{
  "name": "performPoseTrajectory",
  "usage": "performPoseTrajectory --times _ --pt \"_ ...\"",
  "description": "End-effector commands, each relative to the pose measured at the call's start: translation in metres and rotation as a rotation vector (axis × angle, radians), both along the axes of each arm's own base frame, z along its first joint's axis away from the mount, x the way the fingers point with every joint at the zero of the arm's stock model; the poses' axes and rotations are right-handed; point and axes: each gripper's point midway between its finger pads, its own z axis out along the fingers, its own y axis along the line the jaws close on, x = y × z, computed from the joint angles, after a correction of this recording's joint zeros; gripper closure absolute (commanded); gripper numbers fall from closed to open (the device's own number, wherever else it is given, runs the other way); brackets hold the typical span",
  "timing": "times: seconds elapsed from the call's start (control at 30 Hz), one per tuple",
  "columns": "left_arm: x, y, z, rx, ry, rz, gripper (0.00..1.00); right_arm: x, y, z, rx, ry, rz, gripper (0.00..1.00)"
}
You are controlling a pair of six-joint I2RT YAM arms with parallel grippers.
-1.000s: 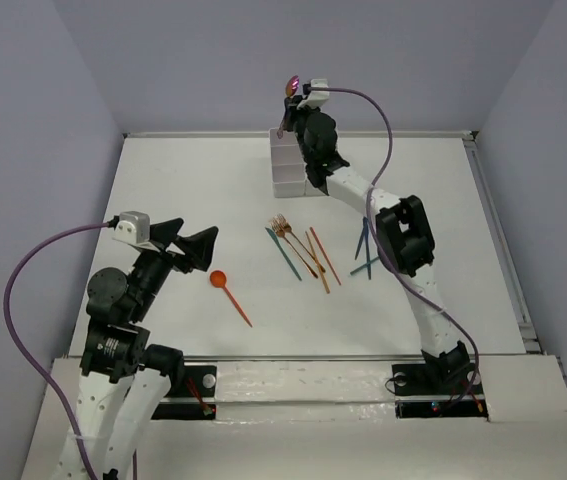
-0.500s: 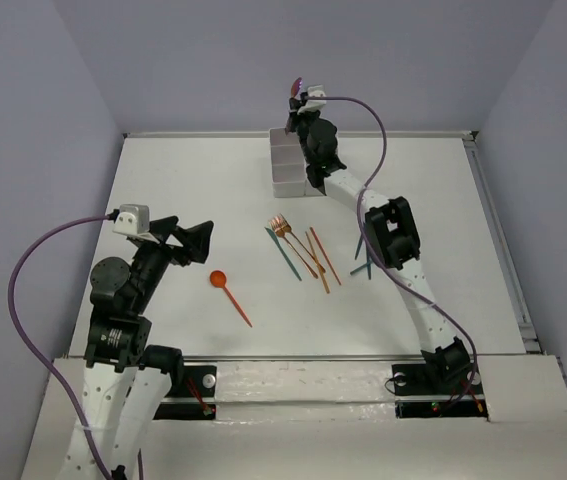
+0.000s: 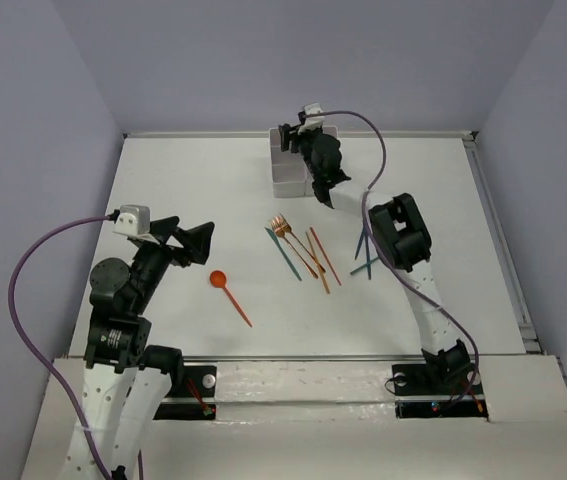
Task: Sort the eating utensils into containers
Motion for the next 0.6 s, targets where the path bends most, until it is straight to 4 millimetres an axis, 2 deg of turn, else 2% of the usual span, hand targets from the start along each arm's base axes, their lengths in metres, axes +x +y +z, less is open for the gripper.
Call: performPoseTrajectory --times 0.0,0.03,0.07,0.1,0.17,0.2,0.27,0.3,0.33,0.37,0.43,0.47,0.5,0.53,0.57 --pt "-0.007 0.001 0.030 -0.001 -0.100 -0.007 0.01 -0.039 -0.004 0.135 0.083 -0.174 0.075 0.26" --pt "-0.008 0.001 0.030 -0.001 -0.103 -0.009 0.01 -0.044 -0.003 0.140 0.081 -0.164 0.091 0.25" --pt "-0.009 0.001 0.031 -0.002 -0.108 -0.010 0.01 -0.055 -0.008 0.165 0.104 -0.173 0.098 0.25" --pt "-0.010 0.001 0.033 -0.004 -0.113 -0.007 0.01 -0.059 -0.010 0.148 0.086 -0.110 0.101 0.25" --pt "-0.013 0.002 0.035 -0.006 -0.122 -0.004 0.01 -0.073 -0.013 0.150 0.115 -0.054 0.122 0.25" --pt "-0.013 0.005 0.036 -0.006 -0.125 0.008 0.01 -0.087 -0.018 0.163 0.127 -0.019 0.134 0.26" --pt "-0.015 0.007 0.038 -0.011 -0.135 0.022 0.01 -0.106 -0.015 0.136 0.138 0.122 0.189 0.29" --pt "-0.015 0.008 0.038 -0.015 -0.134 0.026 0.01 -0.121 -0.019 0.149 0.157 0.137 0.209 0.32" --pt "-0.016 0.010 0.040 -0.018 -0.139 0.036 0.01 -0.138 -0.006 0.144 0.173 0.186 0.259 0.34" --pt "-0.016 0.011 0.041 -0.021 -0.142 0.042 0.01 -0.152 0.002 0.124 0.155 0.247 0.281 0.37" --pt "-0.015 0.016 0.042 -0.033 -0.141 0.070 0.01 -0.183 0.017 0.110 0.121 0.325 0.322 0.41" --pt "-0.015 0.018 0.043 -0.040 -0.144 0.081 0.01 -0.207 0.041 0.100 0.086 0.360 0.373 0.45" --pt "-0.014 0.020 0.042 -0.045 -0.135 0.098 0.01 -0.225 0.051 0.076 0.036 0.435 0.391 0.45" --pt "-0.013 0.026 0.038 -0.053 -0.114 0.132 0.01 -0.241 0.062 0.067 0.008 0.461 0.413 0.45" --pt "-0.013 0.030 0.038 -0.059 -0.111 0.157 0.01 -0.266 0.078 0.043 -0.045 0.522 0.438 0.45"
